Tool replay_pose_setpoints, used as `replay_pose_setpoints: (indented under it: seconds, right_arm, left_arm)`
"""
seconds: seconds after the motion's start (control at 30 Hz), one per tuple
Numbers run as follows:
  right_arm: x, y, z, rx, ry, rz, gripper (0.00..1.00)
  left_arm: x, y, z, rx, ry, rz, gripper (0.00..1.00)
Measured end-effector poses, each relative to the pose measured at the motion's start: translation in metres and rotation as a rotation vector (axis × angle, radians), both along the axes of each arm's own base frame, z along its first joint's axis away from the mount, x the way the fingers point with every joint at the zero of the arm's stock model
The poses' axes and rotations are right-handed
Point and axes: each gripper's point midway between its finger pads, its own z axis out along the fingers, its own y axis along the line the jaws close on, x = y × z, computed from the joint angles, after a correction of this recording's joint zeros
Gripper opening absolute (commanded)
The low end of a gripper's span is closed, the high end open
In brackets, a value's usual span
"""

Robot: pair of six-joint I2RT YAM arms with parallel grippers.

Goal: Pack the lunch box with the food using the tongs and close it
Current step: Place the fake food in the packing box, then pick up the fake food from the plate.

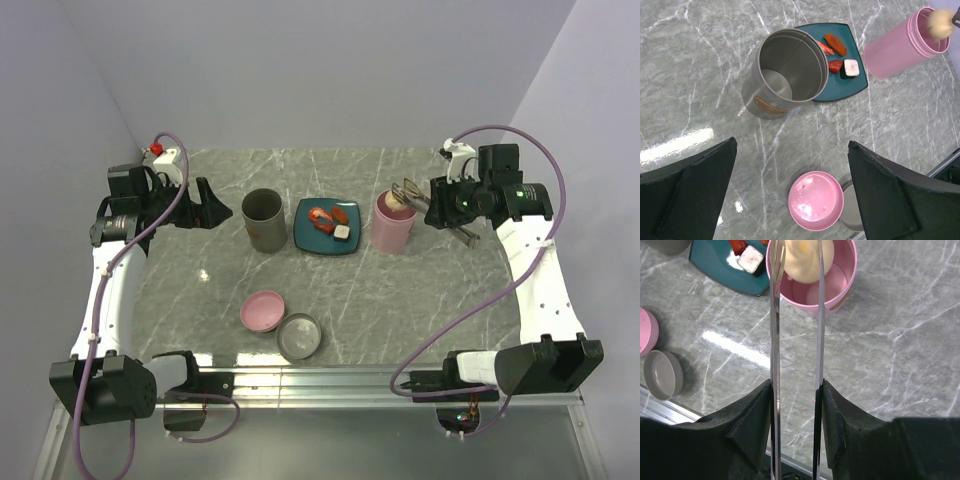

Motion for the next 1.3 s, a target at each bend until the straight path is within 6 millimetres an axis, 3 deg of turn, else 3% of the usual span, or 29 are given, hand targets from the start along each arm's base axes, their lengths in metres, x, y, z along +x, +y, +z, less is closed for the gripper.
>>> replay_pose_setpoints:
  seconds: [0.43, 0.67, 0.9, 1.03, 1.3]
  right_arm:
    - [0.004, 0.003, 0.007, 0.001, -0.008, 0.041, 0.55]
    - [0.007, 0.033, 0.030, 0.041, -0.050, 0.193, 0.56]
    - [0.007, 0.079, 0.033, 0.025, -0.055, 0.386, 0.56]
    - [0.011, 0.096, 0.023, 0.000, -0.040, 0.474, 0.57]
    - [0.034, 0.101, -0.017, -0.095, 0.064, 0.589, 0.57]
  left_arm:
    - [-0.001, -0.001, 0.001, -0.005, -0.001, -0.007, 0.99]
    - [-0.002, -0.004, 0.001, -0.014, 0.000, -0.020, 0.99]
    - [-0.002, -0.005, 0.002, -0.018, -0.002, -0.032, 0.99]
    - [-0.003, -0.006, 0.002, -0.021, -0.003, -0.037, 0.99]
    - [-0.001, -0.007, -0.003, -0.029, 0.017, -0.045, 0.99]
